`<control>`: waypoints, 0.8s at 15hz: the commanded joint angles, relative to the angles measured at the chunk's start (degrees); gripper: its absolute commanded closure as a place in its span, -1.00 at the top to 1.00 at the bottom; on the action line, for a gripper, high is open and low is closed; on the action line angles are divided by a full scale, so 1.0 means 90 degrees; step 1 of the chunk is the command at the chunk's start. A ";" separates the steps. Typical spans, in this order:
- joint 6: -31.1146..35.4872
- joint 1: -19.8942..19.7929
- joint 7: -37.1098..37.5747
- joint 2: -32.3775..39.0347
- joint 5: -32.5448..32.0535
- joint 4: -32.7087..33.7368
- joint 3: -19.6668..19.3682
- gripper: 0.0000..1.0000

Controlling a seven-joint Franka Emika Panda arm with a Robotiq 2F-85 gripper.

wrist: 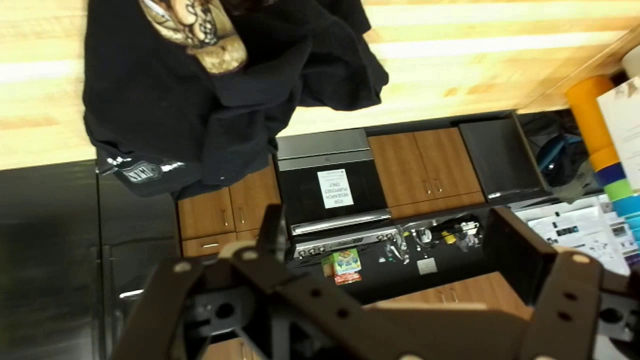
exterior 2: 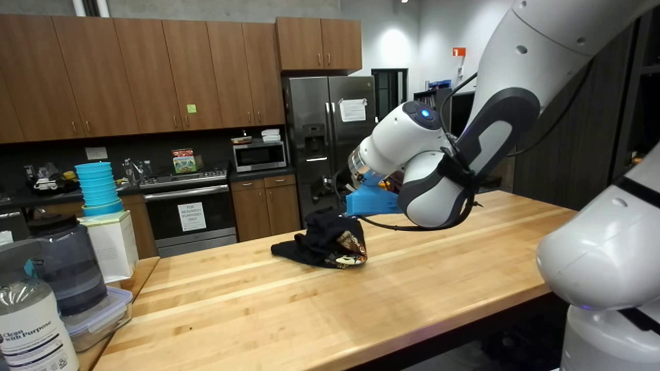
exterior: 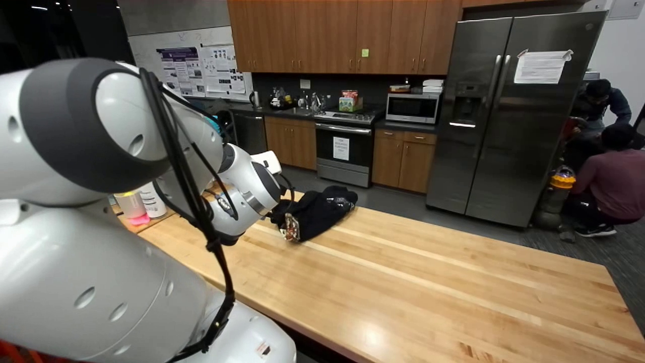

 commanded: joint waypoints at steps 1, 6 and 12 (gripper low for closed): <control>0.0062 0.0028 -0.0007 -0.0203 -0.0418 0.0016 0.0310 1.00; 0.0068 0.0140 -0.0042 -0.0118 -0.0749 0.0075 0.0502 1.00; 0.0004 0.1641 -0.0348 0.1547 -0.1591 0.0231 -0.0620 1.00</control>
